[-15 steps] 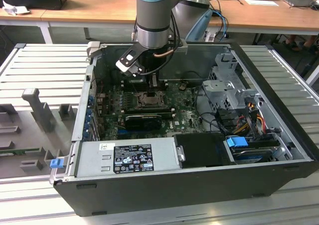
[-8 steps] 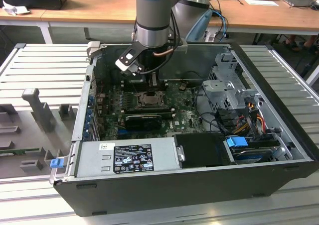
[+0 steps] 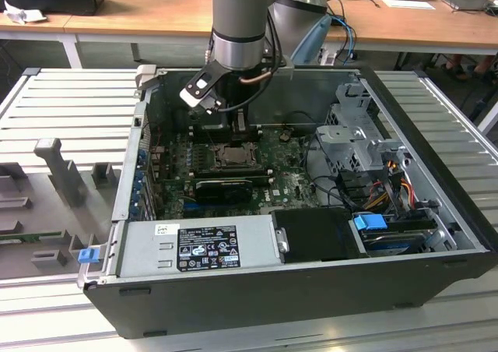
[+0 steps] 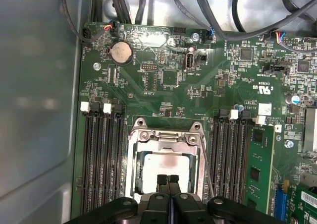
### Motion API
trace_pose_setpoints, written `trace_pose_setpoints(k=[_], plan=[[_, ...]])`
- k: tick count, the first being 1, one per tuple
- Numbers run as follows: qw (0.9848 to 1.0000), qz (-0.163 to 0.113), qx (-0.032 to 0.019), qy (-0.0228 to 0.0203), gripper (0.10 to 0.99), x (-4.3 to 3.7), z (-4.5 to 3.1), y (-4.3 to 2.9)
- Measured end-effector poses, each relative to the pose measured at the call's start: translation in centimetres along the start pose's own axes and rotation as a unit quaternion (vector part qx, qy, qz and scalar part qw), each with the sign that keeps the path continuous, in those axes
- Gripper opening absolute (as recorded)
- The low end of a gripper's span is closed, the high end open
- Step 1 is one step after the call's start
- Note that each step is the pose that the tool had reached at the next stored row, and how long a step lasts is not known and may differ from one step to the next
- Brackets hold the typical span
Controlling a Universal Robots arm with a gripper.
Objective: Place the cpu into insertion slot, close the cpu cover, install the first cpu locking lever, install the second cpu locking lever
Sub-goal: 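Install the first cpu locking lever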
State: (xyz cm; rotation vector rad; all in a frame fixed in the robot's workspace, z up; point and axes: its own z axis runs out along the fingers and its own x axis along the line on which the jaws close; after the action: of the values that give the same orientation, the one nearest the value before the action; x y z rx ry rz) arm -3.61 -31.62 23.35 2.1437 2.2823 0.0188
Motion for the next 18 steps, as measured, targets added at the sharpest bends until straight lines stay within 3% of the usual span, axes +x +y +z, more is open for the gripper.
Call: trace_pose_setpoints(k=[10,13,16,18], plan=[[1.0000,0.000,0.0000,0.0000,0.106,0.00,-1.55,0.02],[1.0000,0.000,0.0000,0.0000,0.106,0.00,-2.35,0.04],[1.0000,0.000,0.0000,0.0000,0.106,0.00,-4.07,0.06],[1.0000,-0.009,0.0000,0.0002,0.106,0.01,-4.09,0.07]])
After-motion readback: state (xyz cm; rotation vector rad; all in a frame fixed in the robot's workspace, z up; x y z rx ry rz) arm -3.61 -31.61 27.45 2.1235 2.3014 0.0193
